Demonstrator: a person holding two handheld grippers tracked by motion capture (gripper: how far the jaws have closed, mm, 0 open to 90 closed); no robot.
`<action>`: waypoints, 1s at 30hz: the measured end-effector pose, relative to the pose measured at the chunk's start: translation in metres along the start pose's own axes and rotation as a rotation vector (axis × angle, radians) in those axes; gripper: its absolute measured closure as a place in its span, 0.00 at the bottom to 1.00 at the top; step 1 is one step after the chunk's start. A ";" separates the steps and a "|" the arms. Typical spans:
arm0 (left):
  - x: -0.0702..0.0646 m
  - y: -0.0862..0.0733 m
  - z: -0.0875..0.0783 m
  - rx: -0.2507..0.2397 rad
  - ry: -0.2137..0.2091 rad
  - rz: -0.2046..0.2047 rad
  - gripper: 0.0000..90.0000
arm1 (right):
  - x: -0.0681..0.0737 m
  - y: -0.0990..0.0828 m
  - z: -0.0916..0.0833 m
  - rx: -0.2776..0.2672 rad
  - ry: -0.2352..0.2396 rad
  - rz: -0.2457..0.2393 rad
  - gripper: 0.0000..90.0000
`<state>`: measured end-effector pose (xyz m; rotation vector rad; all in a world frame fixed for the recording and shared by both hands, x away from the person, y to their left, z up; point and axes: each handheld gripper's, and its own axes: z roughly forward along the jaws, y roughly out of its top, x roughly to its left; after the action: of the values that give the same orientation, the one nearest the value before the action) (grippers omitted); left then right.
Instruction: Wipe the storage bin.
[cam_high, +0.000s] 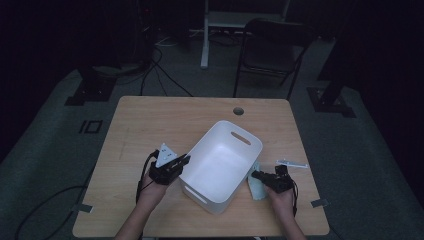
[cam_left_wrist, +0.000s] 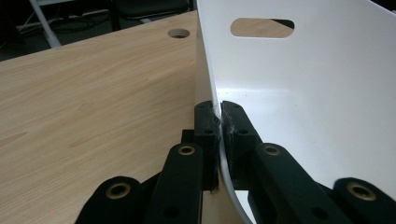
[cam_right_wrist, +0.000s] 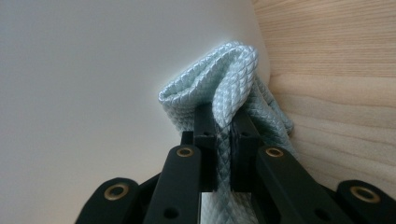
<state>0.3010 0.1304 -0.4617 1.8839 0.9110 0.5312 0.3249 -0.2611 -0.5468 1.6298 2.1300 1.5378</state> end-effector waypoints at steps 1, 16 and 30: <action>0.000 0.000 0.000 0.000 0.003 -0.002 0.95 | 0.001 0.000 -0.001 -0.004 0.004 -0.002 0.94; -0.010 0.001 0.002 0.006 0.026 -0.013 0.95 | 0.049 0.023 -0.046 -0.154 0.166 -0.109 0.94; -0.015 0.002 0.003 0.009 0.077 -0.025 0.94 | 0.024 0.007 -0.011 -0.054 0.061 -0.063 0.94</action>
<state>0.2937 0.1164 -0.4613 1.8688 0.9877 0.5882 0.3135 -0.2510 -0.5246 1.5027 2.1276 1.6318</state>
